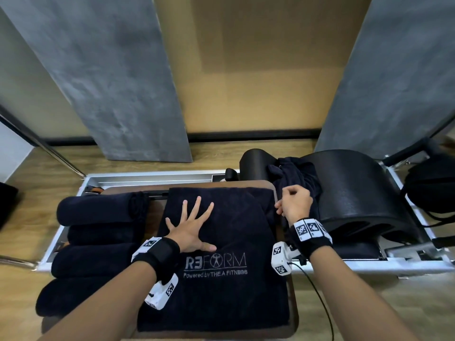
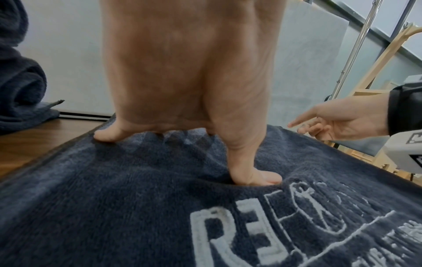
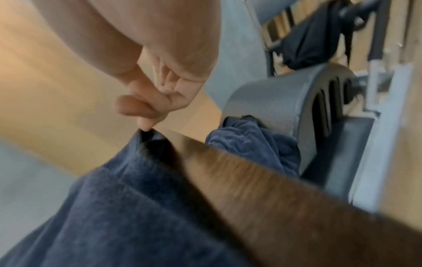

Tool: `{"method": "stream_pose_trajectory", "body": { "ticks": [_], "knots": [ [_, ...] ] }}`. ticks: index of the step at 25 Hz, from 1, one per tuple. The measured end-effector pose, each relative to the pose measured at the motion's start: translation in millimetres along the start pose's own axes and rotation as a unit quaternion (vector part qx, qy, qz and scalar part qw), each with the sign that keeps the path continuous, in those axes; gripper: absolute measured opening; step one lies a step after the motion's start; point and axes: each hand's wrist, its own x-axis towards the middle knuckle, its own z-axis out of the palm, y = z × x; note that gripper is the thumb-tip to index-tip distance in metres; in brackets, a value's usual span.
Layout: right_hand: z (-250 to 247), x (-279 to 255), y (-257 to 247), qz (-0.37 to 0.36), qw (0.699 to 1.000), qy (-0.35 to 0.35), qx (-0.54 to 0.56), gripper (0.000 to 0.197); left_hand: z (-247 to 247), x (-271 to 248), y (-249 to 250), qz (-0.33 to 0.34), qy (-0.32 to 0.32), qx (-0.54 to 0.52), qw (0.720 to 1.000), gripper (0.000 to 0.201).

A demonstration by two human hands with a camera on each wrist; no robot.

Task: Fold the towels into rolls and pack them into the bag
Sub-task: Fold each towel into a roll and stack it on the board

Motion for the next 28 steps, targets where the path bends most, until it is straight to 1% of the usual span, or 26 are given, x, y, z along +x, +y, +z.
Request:
{"method": "stream_pose_trajectory", "body": {
  "ticks": [1, 2, 3, 4, 5, 6, 7, 8, 10, 11, 13, 15, 16, 17, 19, 21, 23, 25, 28],
  "knots": [
    [1, 1, -1, 0.0, 1.0, -0.015, 0.0, 0.025, -1, 0, 0, 0.0, 0.0, -0.001, 1.0, 0.129],
    [1, 0, -2, -0.005, 0.999, -0.045, -0.018, 0.034, -1, 0, 0, 0.001, 0.0, -0.001, 1.0, 0.129],
    [3, 0, -3, -0.005, 0.995, -0.085, -0.049, 0.041, -1, 0, 0, 0.001, 0.0, -0.002, 1.0, 0.129],
    [4, -1, -4, 0.002, 0.989, -0.125, -0.081, 0.043, -1, 0, 0, 0.0, 0.0, -0.004, 1.0, 0.129],
    [5, 0, -5, 0.008, 0.982, -0.156, -0.103, 0.038, -1, 0, 0, 0.001, 0.001, -0.005, 1.0, 0.13],
    [6, 1, -7, 0.015, 0.979, -0.171, -0.109, 0.03, 0, 1, -1, 0.002, 0.003, -0.005, 1.0, 0.13],
    [7, 3, -9, 0.018, 0.982, -0.163, -0.097, 0.022, 0, 1, -1, 0.003, 0.004, -0.006, 1.0, 0.13],
    [7, 5, -11, 0.024, 0.988, -0.135, -0.071, 0.019, 1, 2, -2, 0.004, 0.006, -0.006, 1.0, 0.13],
    [5, 10, -13, 0.037, 0.997, -0.065, -0.024, 0.023, 2, 2, -3, 0.007, 0.009, -0.01, 1.0, 0.13],
    [4, 10, -13, 0.039, 0.997, -0.06, -0.028, 0.027, 2, 2, -3, 0.007, 0.01, -0.011, 1.0, 0.13],
    [3, 7, -13, 0.04, 0.99, -0.108, -0.085, 0.032, 3, 2, -3, 0.008, 0.012, -0.01, 1.0, 0.13],
    [6, 4, -12, 0.051, 0.982, -0.15, -0.105, 0.027, 4, 2, -3, 0.009, 0.018, -0.013, 1.0, 0.13],
    [8, 5, -13, 0.055, 0.982, -0.153, -0.093, 0.023, 5, 1, -3, 0.009, 0.023, -0.017, 1.0, 0.13],
    [8, 6, -14, 0.057, 0.986, -0.14, -0.074, 0.022, 7, 1, -3, 0.01, 0.028, -0.02, 0.999, 0.129],
    [9, 8, -15, 0.068, 0.993, -0.09, -0.019, 0.024, 10, 0, -3, 0.014, 0.038, -0.024, 0.999, 0.129],
    [8, 6, -14, 0.073, 0.995, -0.057, 0.033, 0.02, 15, -2, -4, 0.018, 0.052, -0.028, 0.998, 0.128],
    [6, 0, -12, 0.059, 0.996, -0.044, 0.049, 0.012, 21, -6, -5, 0.021, 0.083, -0.035, 0.996, 0.125],
    [3, -9, -8, 0.049, 0.996, -0.053, 0.053, 0.009, 28, -13, -7, 0.03, 0.132, -0.013, 0.991, 0.117],
    [-5, -27, 0, 0.053, 0.993, -0.098, 0.031, 0.003, 46, -27, -10, 0.064, 0.234, 0.064, 0.968, 0.089]
  ]
}}
